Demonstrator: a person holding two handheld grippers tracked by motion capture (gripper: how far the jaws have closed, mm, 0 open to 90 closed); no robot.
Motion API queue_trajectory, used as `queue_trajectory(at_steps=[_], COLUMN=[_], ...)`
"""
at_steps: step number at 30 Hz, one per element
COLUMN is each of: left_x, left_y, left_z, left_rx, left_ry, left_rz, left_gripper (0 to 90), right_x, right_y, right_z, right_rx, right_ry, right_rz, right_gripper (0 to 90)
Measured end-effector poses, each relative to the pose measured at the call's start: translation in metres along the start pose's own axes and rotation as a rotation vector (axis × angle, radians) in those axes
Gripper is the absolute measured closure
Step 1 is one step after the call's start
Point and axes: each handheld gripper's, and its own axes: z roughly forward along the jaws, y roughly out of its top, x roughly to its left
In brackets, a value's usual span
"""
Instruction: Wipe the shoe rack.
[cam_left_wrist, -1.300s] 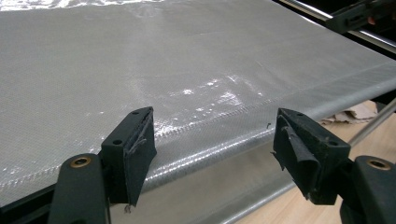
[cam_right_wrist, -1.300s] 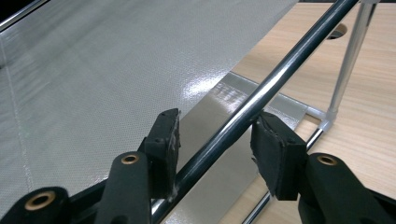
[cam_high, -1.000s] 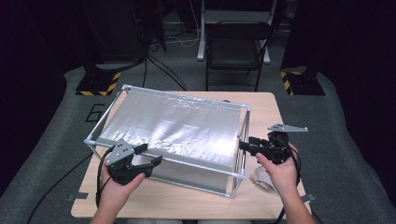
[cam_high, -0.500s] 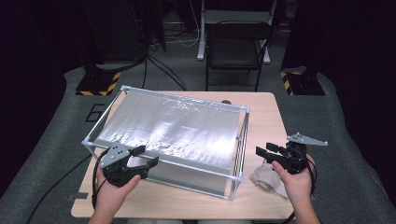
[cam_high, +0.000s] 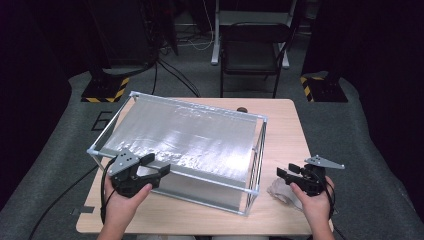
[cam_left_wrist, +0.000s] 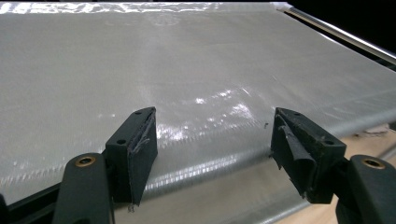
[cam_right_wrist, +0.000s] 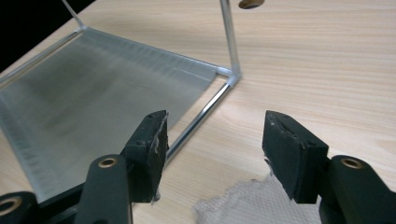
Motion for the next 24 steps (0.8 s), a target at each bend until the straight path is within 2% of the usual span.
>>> queue_trajectory(at_steps=[2,9,21,24], left_x=[-0.001,-0.001,0.001,0.001], left_y=[0.000,-0.003,-0.005,-0.005], left_z=[0.003,0.004,0.003,0.003], left_rx=[0.022,0.011,0.004,0.003], left_ry=[0.000,-0.003,-0.007,-0.009], left_rz=[-0.003,-0.031,-0.031,-0.031], left_gripper=[31.5,32.2,32.7,32.8], right_x=[-0.002,-0.013,-0.025,-0.027], right_y=[-0.003,-0.015,-0.053,-0.059], right_z=[0.001,0.004,0.010,0.012], right_rx=[-0.001,0.017,0.081,0.095], right_ry=[-0.018,-0.052,-0.183,-0.209], right_rz=[-0.008,0.006,0.047,0.042], right_gripper=[40.4,40.3,33.6,31.6])
